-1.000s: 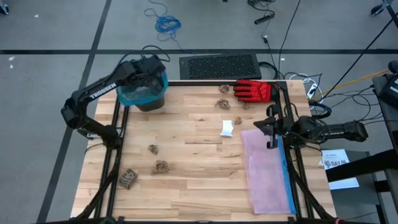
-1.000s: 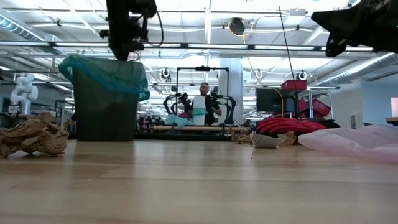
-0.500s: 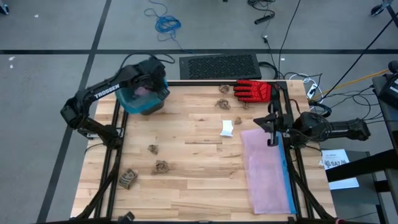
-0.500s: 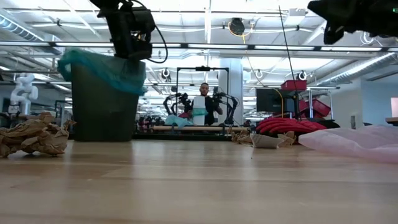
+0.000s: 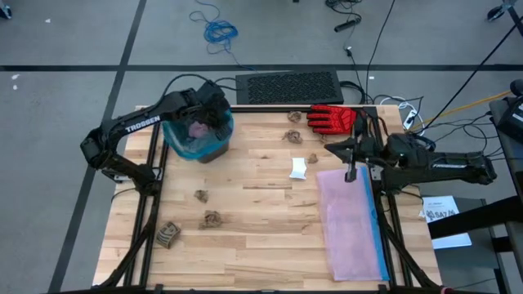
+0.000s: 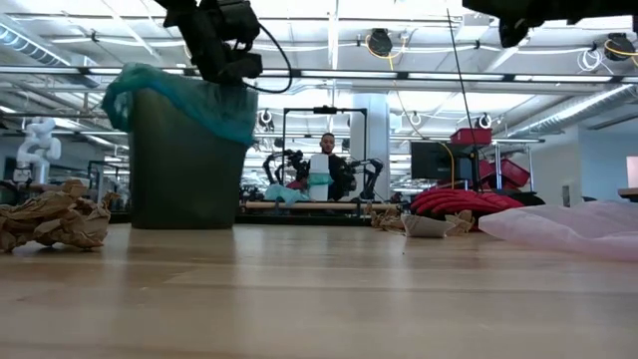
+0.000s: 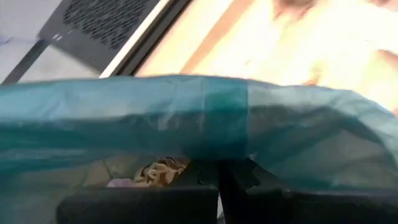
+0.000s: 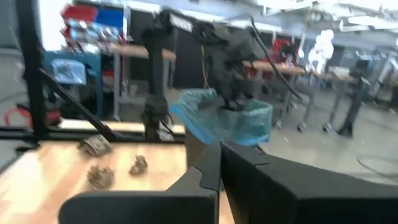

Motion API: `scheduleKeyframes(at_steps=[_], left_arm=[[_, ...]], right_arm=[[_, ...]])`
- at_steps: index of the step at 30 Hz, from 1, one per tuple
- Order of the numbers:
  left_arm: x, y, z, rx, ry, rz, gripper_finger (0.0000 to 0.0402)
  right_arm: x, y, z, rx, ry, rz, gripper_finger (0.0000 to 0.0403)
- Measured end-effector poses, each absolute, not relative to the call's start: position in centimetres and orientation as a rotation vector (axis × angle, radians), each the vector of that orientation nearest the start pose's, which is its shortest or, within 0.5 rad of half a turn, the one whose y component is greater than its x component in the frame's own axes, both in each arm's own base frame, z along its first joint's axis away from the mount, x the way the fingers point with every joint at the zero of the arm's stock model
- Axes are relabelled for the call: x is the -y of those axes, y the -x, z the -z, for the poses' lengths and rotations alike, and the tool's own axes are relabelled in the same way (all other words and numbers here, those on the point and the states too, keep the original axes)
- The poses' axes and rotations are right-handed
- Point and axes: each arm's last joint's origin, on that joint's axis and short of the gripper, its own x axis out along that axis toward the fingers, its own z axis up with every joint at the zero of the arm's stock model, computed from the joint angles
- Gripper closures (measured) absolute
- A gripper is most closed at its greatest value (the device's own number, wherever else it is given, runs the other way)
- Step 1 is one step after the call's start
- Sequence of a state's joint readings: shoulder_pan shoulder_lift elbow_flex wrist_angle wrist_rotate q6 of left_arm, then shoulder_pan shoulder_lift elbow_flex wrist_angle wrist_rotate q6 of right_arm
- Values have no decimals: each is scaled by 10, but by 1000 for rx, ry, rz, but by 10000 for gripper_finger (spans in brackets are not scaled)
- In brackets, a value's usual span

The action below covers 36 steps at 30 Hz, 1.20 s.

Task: Place trash/remove bag and relplace
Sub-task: Put the brown napkin into the black trash bin

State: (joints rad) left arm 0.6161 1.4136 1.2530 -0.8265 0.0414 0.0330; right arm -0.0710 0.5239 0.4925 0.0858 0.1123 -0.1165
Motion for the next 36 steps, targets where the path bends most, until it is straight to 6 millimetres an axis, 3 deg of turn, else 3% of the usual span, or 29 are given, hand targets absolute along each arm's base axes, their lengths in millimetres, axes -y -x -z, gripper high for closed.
scheduleKeyframes(at_steps=[10,15,19,23,29,36], left_arm=[[-146,-254,-311,-827,251,-383,402],[-135,-263,-314,-792,232,-354,401],[-131,-265,-317,-800,187,-354,391],[-129,-264,-323,-834,125,-403,363],[-129,-261,-341,-853,71,-471,308],[-126,-256,-375,-815,56,-478,275]], right_arm=[[43,-164,-310,-226,67,323,403],[67,-182,-303,-485,19,328,403],[88,-202,-286,-637,-48,275,395],[111,-222,-263,-766,-109,309,357],[143,-251,-238,-885,-142,331,260],[171,-278,-196,-1050,-116,345,184]])
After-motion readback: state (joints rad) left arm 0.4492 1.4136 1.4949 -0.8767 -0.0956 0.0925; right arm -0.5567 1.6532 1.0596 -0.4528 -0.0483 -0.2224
